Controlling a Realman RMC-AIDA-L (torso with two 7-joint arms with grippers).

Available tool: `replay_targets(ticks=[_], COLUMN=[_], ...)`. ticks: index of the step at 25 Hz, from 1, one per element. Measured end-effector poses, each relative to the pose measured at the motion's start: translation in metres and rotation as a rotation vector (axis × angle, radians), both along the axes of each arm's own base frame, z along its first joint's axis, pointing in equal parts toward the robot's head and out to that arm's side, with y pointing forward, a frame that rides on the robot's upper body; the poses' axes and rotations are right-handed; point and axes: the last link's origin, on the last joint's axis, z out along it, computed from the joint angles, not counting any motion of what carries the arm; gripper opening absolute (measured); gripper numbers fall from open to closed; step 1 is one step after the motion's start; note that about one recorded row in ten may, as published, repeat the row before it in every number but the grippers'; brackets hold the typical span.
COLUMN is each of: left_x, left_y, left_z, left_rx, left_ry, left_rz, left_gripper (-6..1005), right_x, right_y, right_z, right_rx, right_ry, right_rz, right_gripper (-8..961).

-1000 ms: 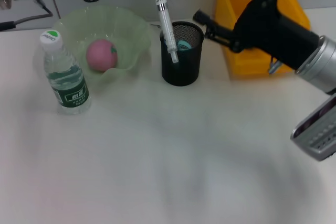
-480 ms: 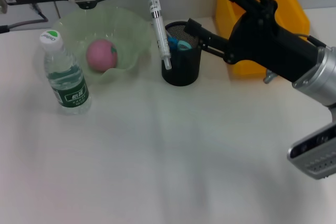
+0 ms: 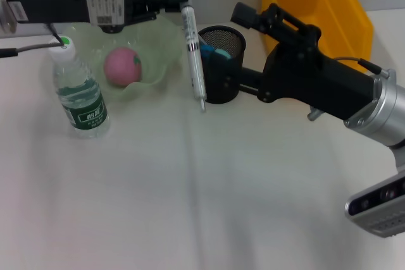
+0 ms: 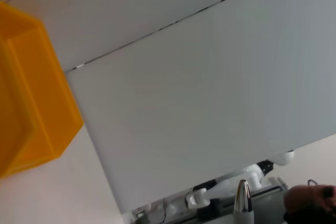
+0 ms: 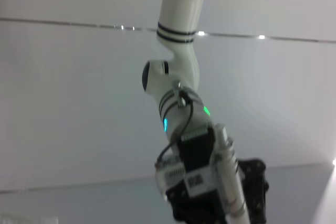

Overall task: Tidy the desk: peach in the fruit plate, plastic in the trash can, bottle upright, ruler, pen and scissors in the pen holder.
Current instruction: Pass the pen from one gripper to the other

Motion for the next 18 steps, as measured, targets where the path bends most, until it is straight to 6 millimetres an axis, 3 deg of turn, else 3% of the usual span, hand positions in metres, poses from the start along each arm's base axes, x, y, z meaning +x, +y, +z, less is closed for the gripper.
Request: replay_targets(ticks=[18], left_x=[-0.004], left_y=[0.001], left_z=[-0.01], left_rx=[-0.062], left_ry=[0.07], left_rz=[0.048], left_gripper=[187], right_x=[-0.003], right_y=[-0.012], right_z=[-0.011], right_rx=[0.016], right_ry=[-0.085], right_rz=[0.13], right_gripper=[767])
